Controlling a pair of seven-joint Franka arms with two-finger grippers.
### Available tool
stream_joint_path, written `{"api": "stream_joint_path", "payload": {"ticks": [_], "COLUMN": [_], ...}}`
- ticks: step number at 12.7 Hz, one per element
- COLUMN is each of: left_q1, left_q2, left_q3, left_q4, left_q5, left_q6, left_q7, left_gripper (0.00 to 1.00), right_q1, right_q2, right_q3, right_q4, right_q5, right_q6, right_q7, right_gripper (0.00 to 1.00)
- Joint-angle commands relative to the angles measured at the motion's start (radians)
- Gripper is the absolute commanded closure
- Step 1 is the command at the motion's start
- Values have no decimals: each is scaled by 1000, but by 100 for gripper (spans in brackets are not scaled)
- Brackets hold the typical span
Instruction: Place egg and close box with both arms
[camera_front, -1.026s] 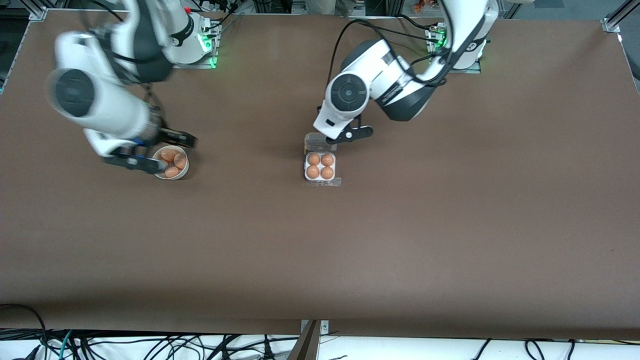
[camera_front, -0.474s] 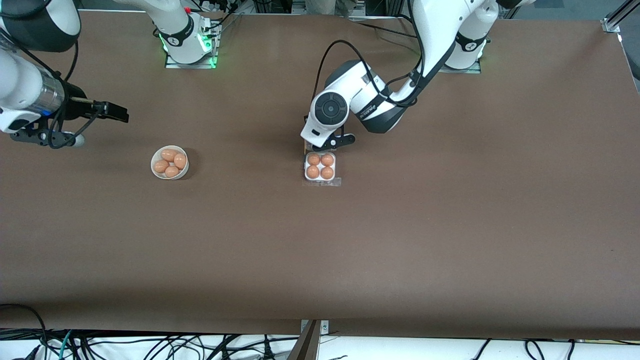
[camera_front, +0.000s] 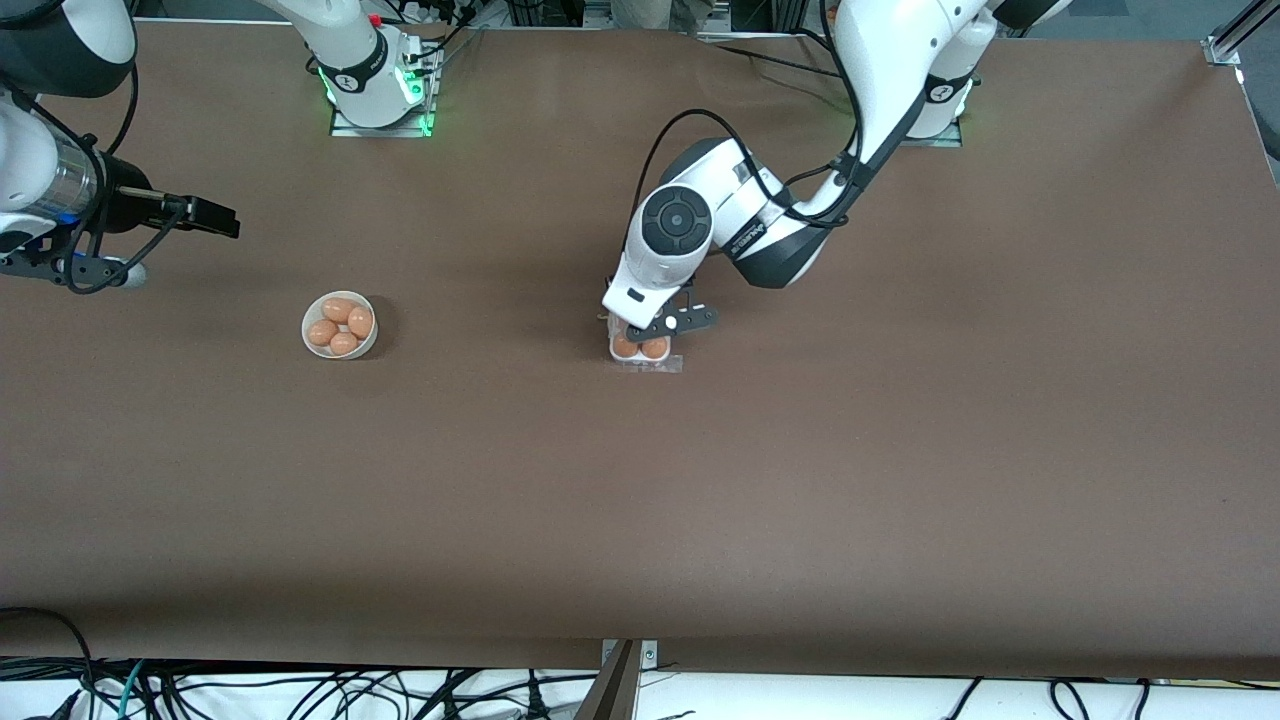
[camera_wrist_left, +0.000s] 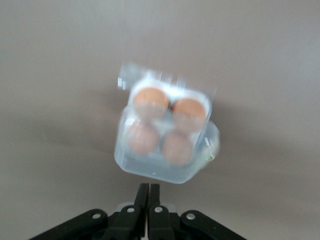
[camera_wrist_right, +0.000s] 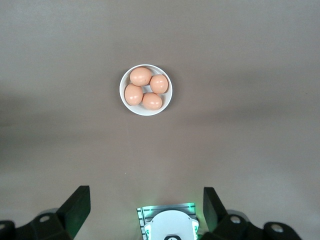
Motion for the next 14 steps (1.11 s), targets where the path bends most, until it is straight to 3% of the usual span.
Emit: {"api": "stream_joint_path", "payload": {"ticks": [1, 2, 5, 9, 14], "left_q1": [11, 31, 157, 261, 405], "left_q2": [-29, -49, -55, -70, -89], "left_q3": [12, 16, 21, 33, 30], "left_q4": [71, 80, 250, 318, 324], "left_q5": [62, 62, 65, 344, 362], "left_q6": [-88, -158, -361, -417, -417], "left_q7": [-4, 8, 233, 497, 717], "left_gripper": [89, 82, 42, 1, 0], "right_q1": [-201, -248, -258, -258, -258], "right_q2": [-21, -22, -34, -50, -39], "right_q3": [184, 228, 230, 230, 233], "right_q4": [6, 7, 15, 14, 21], "right_q5": [-7, -5, 4, 14, 24], "right_q6": [-17, -7, 0, 39, 43], "right_q7": [-21, -22, -22, -33, -36], "right_gripper": [0, 0, 0, 0, 0]}}
